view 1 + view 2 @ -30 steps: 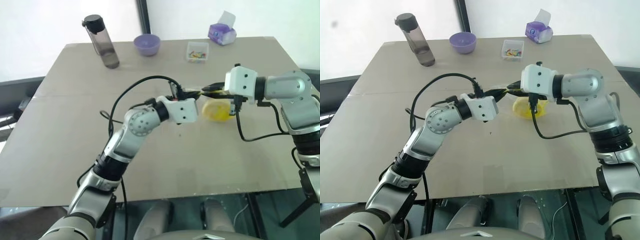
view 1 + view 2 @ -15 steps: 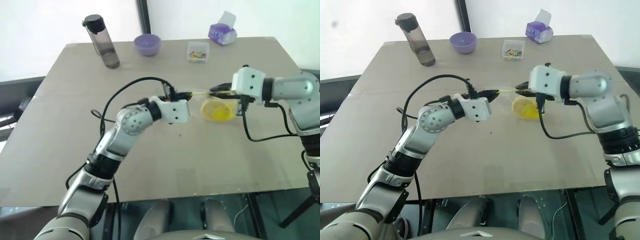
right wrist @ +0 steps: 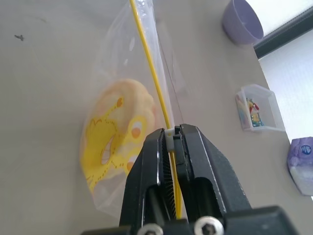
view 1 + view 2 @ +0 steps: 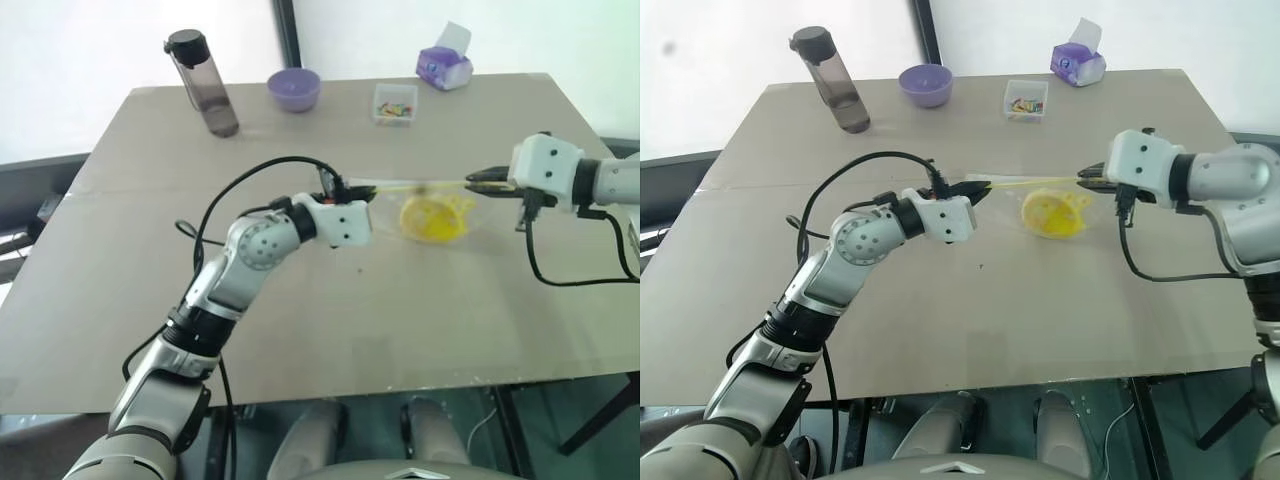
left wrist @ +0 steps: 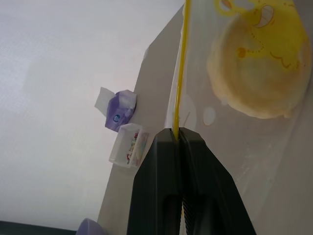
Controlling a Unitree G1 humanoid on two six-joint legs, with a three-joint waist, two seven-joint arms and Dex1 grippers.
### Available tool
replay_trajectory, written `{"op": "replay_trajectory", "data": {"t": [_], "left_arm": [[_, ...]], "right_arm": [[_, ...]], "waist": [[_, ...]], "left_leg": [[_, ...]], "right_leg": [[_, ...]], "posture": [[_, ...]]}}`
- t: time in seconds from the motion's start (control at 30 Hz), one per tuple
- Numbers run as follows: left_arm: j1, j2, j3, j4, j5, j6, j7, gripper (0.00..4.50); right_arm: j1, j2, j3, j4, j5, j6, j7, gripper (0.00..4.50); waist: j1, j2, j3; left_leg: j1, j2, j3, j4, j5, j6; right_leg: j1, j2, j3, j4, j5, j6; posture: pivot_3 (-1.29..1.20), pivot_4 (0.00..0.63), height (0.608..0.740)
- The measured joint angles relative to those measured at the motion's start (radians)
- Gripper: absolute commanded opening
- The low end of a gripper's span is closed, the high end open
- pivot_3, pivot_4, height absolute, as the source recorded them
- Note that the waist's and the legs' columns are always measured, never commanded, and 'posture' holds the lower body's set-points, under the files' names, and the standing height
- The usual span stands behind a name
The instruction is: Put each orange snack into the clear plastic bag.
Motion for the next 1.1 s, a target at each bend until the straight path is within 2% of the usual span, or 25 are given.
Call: {"op": "replay_trajectory", "data": {"t": [0.37, 0.6, 0.7, 0.8, 0.9, 0.97, 1.0, 1.07, 1.1], "left_arm": [[-0.001, -0.017, 0.023, 0.043, -0.039, 0.005, 0.005, 0.00], [-0.196, -0.073, 0.053, 0.320, -0.040, -0.014, 0.114, 0.00], [-0.271, -0.070, 0.069, 0.375, -0.028, -0.051, 0.152, 0.00], [-0.274, -0.070, 0.069, 0.386, -0.026, -0.067, 0.161, 0.00], [-0.190, -0.065, 0.072, 0.329, -0.052, -0.053, 0.130, 0.00], [-0.048, -0.071, 0.082, 0.201, -0.146, 0.023, 0.053, 0.00], [0.062, -0.085, 0.079, 0.113, -0.213, 0.118, -0.007, 0.00], [0.148, -0.084, 0.064, 0.042, -0.252, 0.202, -0.057, 0.00], [0.174, -0.082, 0.059, 0.015, -0.261, 0.229, -0.074, 0.00]], "right_arm": [[0.009, -0.024, -0.018, 0.031, -0.031, 0.009, -0.039, 0.22], [-0.205, 0.143, 0.029, 0.300, -0.186, -0.122, -0.247, 0.22], [-0.234, 0.163, 0.034, 0.376, -0.220, -0.193, -0.299, 0.22], [-0.234, 0.164, 0.034, 0.391, -0.222, -0.219, -0.303, 0.22], [-0.152, 0.159, 0.029, 0.333, -0.182, -0.206, -0.268, 0.22], [-0.027, 0.152, 0.012, 0.234, -0.128, -0.147, -0.229, 0.22], [0.072, 0.148, 0.012, 0.156, -0.093, -0.082, -0.193, 0.22], [0.151, 0.141, 0.013, 0.100, -0.080, -0.035, -0.170, 0.22], [0.175, 0.138, 0.013, 0.084, -0.077, -0.021, -0.166, 0.82]], "waist": [[-0.001, 0.000, 0.000], [-0.002, -0.001, 0.000], [-0.002, -0.001, 0.000], [-0.008, 0.000, 0.000], [-0.021, 0.000, 0.000], [-0.029, 0.001, -0.001], [-0.031, 0.001, -0.001], [-0.034, 0.001, 0.000], [-0.034, 0.002, 0.000]], "left_leg": [[0.000, 0.000, 0.000, 0.000, 0.000, 0.000], [0.000, 0.000, 0.001, 0.001, 0.000, 0.000], [-0.004, 0.000, 0.000, 0.000, 0.000, 0.000], [-0.014, 0.000, 0.000, 0.003, 0.000, 0.000], [-0.016, 0.000, 0.000, 0.002, 0.000, 0.000], [-0.016, 0.000, 0.000, 0.003, 0.000, 0.000], [-0.016, 0.000, 0.000, 0.002, 0.000, 0.000], [-0.016, 0.000, 0.001, 0.002, 0.000, 0.000], [-0.016, 0.000, 0.001, 0.003, 0.000, 0.000]], "right_leg": [[0.000, 0.000, 0.000, 0.000, 0.000, 0.000], [-0.001, 0.000, 0.000, 0.001, 0.000, 0.000], [-0.004, -0.001, 0.000, -0.001, 0.000, 0.000], [-0.014, -0.001, 0.000, 0.001, 0.000, 0.000], [-0.017, -0.001, -0.001, 0.001, 0.000, 0.000], [-0.016, -0.002, -0.001, 0.001, 0.000, 0.000], [-0.017, -0.002, -0.001, 0.001, 0.000, 0.000], [-0.019, -0.001, 0.000, 0.003, 0.000, 0.000], [-0.019, -0.001, 0.000, 0.004, 0.000, 0.000]], "posture": [[0.00, 0.150, 0.740], [0.00, 0.150, 0.740], [0.00, 0.150, 0.740], [0.00, 0.150, 0.740], [0.00, 0.150, 0.740], [0.00, 0.150, 0.740], [0.00, 0.150, 0.740], [0.00, 0.150, 0.740], [0.00, 0.150, 0.740]]}}
